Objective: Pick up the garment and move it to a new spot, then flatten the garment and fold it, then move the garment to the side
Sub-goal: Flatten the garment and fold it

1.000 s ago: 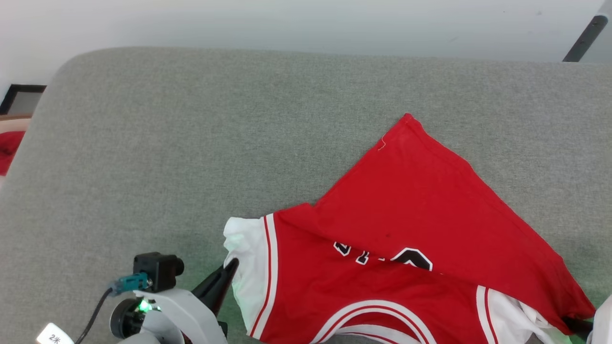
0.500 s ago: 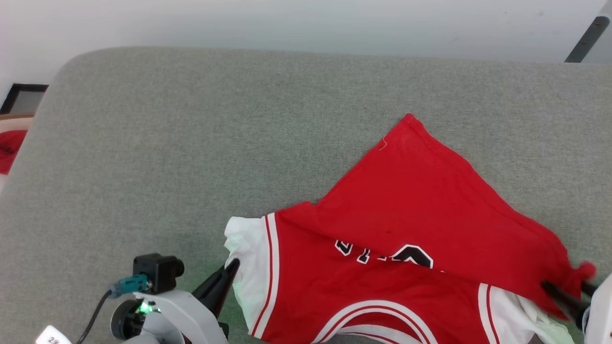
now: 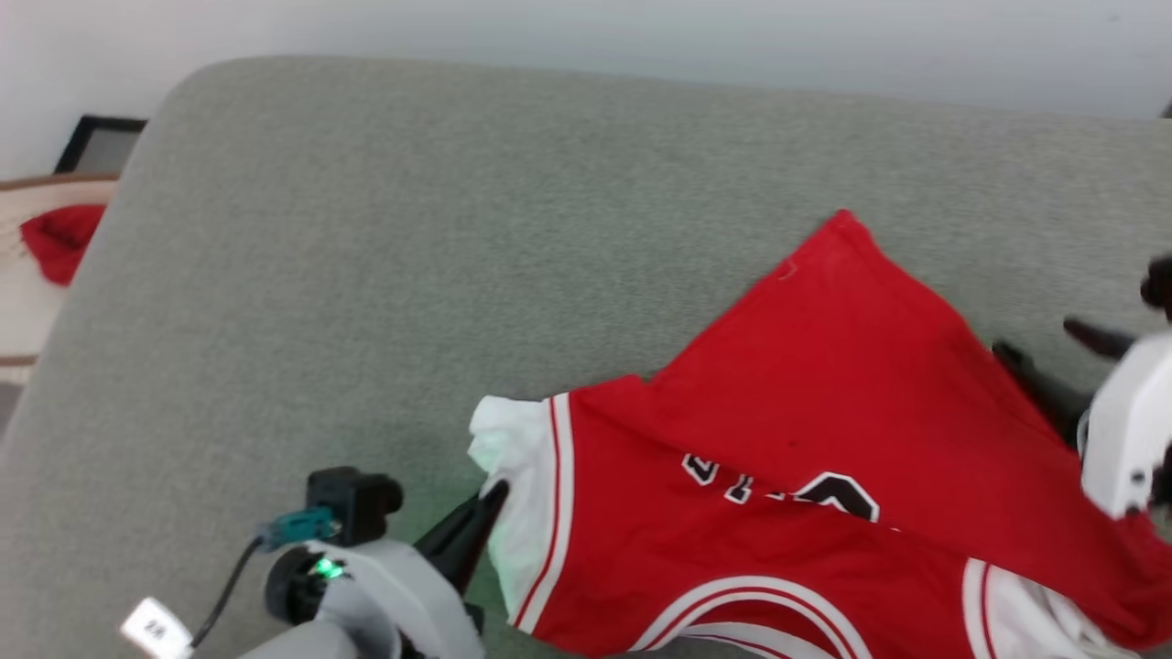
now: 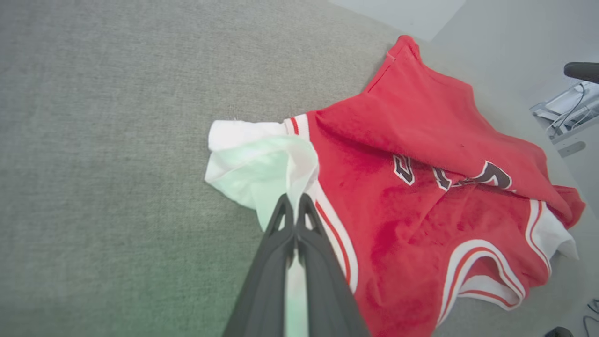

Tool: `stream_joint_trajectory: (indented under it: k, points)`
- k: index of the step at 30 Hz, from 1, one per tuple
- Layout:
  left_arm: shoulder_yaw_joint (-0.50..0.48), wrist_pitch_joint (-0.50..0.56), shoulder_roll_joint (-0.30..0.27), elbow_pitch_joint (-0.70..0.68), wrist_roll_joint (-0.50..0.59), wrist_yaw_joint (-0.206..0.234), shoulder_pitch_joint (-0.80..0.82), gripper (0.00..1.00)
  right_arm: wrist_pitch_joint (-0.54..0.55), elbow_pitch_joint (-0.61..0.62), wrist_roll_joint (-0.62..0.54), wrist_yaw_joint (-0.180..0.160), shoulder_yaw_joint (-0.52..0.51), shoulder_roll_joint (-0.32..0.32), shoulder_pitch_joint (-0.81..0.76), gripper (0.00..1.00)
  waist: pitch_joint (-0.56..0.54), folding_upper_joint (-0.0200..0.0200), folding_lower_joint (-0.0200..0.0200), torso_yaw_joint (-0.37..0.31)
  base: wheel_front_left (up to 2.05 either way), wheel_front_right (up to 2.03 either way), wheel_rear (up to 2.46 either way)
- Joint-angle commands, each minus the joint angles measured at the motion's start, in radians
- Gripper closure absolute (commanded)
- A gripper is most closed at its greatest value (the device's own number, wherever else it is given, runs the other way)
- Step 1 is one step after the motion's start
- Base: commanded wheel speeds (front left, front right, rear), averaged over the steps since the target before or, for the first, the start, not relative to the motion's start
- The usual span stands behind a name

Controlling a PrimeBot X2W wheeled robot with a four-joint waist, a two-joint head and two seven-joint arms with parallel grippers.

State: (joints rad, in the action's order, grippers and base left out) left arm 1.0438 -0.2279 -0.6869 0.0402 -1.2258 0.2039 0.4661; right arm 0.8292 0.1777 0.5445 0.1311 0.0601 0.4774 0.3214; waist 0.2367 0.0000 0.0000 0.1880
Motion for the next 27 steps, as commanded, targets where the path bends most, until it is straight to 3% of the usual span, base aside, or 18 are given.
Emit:
stream_joint_trajectory:
  k: [1, 15, 27]
  points:
    - [0.004, 0.003, 0.012, 0.005, 0.013, -0.010, 0.014, 1.00, -0.013, -0.020, 0.004, -0.001, 0.021, 0.009, 0.033, 0.00, 0.022, 0.0000, 0.0000, 0.036, 0.00, 0.00, 0.00]
    - [0.039, 0.006, 0.149, 0.120, 0.052, -0.111, 0.111, 1.00, -0.081, -0.395, 0.051, -0.001, 0.319, 0.138, 0.423, 0.00, 0.115, 0.0000, 0.0000, 0.199, 0.00, 0.00, 0.00]
    - [0.045, -0.011, 0.232, 0.205, 0.068, -0.170, 0.139, 1.00, -0.027, -0.678, 0.127, -0.001, 0.522, 0.177, 0.628, 0.00, 0.170, 0.0000, 0.0000, 0.274, 0.00, 0.00, 0.00]
